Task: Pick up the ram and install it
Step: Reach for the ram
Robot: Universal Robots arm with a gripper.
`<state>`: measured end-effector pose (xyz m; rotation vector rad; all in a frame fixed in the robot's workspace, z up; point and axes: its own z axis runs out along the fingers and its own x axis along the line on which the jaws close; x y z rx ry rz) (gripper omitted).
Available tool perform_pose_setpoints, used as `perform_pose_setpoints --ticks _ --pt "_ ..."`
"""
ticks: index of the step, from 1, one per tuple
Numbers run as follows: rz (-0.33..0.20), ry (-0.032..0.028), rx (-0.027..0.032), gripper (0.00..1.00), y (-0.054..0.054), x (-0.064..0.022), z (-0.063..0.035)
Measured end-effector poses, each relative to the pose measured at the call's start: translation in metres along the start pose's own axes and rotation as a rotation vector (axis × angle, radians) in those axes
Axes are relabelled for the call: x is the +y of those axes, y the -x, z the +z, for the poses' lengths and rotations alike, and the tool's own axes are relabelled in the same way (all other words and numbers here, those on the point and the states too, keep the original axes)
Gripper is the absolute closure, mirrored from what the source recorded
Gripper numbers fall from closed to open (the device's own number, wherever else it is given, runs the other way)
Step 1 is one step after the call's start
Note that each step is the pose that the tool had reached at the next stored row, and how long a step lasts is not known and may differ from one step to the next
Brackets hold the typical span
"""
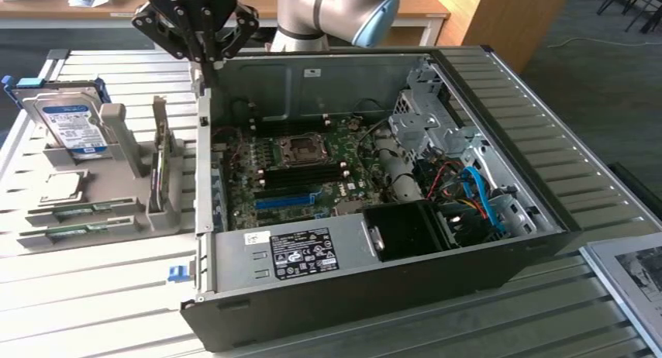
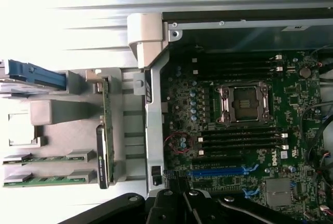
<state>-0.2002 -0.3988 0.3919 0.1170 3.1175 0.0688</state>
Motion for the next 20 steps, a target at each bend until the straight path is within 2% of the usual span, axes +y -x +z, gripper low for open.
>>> perform_pose_setpoints --ticks 13,20 --pt "0.000 -0.0002 0.0024 0.90 -0.026 -0.0020 -0.0001" --pt "0.000 -0.0003 0.0034 0.90 -0.043 -0.0033 -0.0002"
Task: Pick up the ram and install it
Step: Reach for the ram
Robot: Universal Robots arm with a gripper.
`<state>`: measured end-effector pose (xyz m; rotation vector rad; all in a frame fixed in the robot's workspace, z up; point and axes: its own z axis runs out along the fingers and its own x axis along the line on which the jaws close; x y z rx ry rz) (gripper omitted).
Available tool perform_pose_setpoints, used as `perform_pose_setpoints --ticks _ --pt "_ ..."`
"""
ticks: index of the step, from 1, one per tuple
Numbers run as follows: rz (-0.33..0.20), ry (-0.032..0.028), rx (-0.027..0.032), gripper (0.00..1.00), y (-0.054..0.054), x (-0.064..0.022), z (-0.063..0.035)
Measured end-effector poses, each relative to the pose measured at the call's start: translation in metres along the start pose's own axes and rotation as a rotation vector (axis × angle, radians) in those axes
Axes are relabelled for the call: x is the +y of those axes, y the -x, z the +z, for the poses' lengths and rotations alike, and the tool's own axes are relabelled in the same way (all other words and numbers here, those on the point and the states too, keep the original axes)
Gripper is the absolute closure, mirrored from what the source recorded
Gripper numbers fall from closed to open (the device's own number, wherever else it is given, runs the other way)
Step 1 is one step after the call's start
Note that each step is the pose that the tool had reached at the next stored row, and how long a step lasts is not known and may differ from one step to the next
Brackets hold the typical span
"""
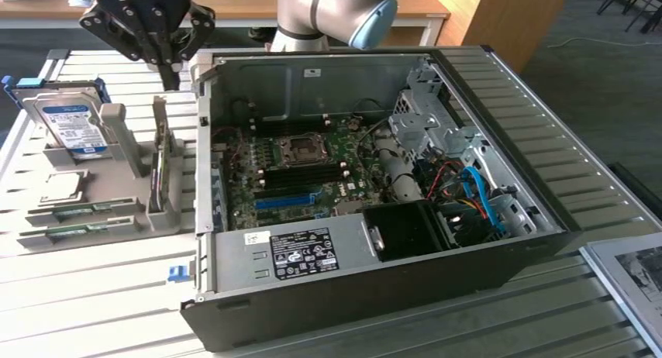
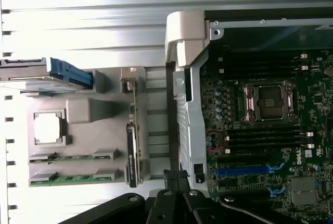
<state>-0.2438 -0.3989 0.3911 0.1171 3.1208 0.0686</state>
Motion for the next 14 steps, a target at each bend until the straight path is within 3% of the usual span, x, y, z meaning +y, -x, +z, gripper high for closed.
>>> perform_pose_setpoints --ticks 14 --pt "0.000 -0.0002 0.0029 0.90 -0.038 -0.0029 -0.0001"
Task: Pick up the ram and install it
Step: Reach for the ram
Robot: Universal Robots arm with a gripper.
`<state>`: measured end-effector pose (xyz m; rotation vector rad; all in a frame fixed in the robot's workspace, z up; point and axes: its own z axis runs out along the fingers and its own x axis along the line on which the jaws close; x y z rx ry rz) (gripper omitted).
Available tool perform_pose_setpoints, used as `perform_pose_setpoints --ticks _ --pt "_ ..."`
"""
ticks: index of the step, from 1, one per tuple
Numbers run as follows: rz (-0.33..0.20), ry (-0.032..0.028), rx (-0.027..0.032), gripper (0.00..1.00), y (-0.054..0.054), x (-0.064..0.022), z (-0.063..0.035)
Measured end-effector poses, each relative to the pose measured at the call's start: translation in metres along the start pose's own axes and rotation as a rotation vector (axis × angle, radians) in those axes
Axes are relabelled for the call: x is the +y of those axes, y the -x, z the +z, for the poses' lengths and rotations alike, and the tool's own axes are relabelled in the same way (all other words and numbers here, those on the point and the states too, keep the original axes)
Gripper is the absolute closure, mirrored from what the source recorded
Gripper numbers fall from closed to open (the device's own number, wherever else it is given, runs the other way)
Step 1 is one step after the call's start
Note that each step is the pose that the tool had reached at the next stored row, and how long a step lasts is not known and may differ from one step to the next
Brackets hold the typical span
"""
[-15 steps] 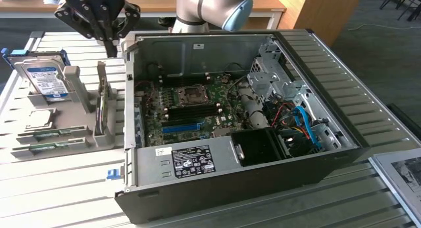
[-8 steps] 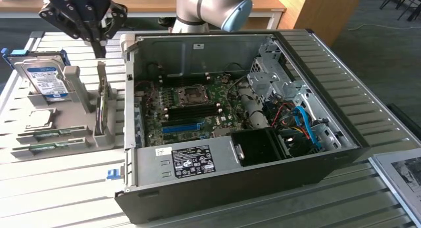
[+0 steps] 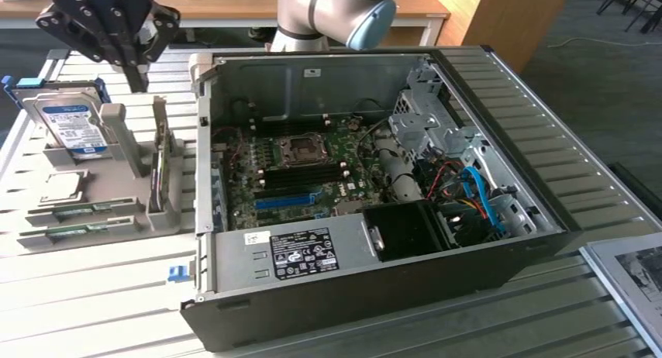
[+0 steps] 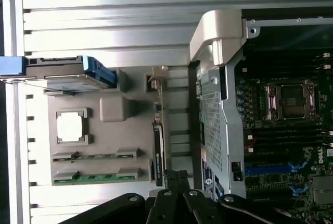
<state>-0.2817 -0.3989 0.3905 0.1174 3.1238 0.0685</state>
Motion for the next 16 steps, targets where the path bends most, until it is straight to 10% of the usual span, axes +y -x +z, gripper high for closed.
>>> perform_pose_setpoints --ticks 16 --pt "0.000 -0.0002 0.0036 0.90 -0.043 -0.0033 0.0000"
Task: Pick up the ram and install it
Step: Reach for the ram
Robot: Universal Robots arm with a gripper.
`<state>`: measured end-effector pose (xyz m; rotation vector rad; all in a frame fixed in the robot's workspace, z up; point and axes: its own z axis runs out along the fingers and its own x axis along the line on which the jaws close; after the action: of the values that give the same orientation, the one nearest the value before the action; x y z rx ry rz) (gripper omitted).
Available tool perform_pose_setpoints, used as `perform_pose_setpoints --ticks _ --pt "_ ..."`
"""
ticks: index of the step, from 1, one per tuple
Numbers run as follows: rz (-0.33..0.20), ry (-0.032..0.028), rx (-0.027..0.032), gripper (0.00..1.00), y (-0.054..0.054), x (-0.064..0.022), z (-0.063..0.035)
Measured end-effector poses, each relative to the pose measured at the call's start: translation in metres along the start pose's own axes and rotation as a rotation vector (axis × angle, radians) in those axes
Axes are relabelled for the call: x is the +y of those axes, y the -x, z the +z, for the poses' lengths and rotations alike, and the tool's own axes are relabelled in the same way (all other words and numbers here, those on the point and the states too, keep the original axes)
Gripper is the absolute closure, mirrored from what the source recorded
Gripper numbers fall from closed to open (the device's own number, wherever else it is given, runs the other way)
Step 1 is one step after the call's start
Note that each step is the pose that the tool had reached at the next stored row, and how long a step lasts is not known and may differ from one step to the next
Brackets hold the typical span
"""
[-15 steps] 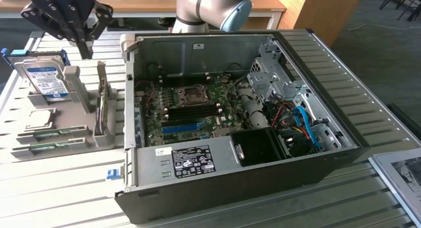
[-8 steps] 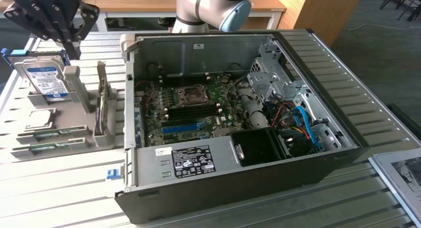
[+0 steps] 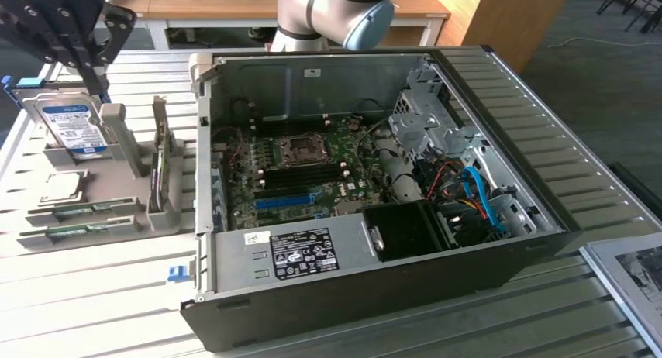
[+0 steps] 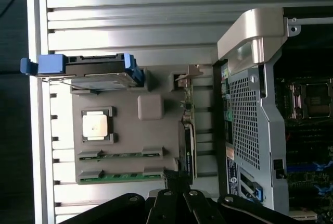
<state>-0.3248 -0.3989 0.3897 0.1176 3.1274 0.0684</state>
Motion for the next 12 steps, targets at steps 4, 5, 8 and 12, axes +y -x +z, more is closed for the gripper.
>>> perform_pose_setpoints --ticks 4,5,8,12 --pt "0.000 -0.0002 0.0009 0.90 -0.012 -0.0009 0.0000" --pt "0.000 -0.0001 0.0011 0.90 -0.015 -0.0011 0.0000" --pt "0.000 -0.0002 0.0018 0.90 -0.025 -0.0019 0.0001" --pt "0.000 -0.0003 0.0028 0.90 -0.037 -0.0028 0.0001"
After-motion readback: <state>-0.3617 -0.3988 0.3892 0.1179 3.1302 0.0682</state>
